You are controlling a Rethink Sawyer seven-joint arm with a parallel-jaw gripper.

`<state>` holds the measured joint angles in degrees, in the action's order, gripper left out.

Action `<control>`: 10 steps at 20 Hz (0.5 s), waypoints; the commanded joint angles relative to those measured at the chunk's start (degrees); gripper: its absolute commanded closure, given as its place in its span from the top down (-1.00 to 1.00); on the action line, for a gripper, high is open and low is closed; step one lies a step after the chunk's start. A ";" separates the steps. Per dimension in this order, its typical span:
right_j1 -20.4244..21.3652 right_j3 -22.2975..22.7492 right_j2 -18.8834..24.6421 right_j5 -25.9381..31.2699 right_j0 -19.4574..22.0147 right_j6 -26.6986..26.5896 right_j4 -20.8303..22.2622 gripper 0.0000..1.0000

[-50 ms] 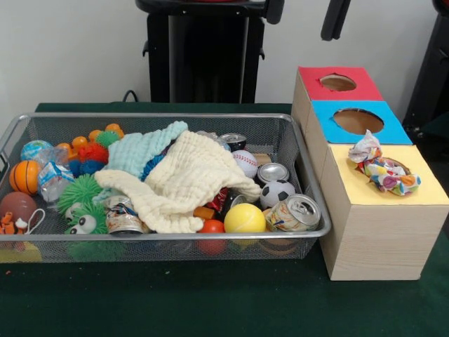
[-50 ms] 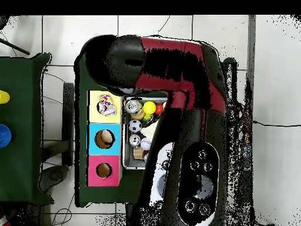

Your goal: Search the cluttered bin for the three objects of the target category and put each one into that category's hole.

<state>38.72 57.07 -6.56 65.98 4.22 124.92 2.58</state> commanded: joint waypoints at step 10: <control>-2.08 11.55 4.72 -4.54 0.25 -2.25 1.52 1.00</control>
<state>38.56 59.34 -6.13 64.70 4.18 124.92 2.66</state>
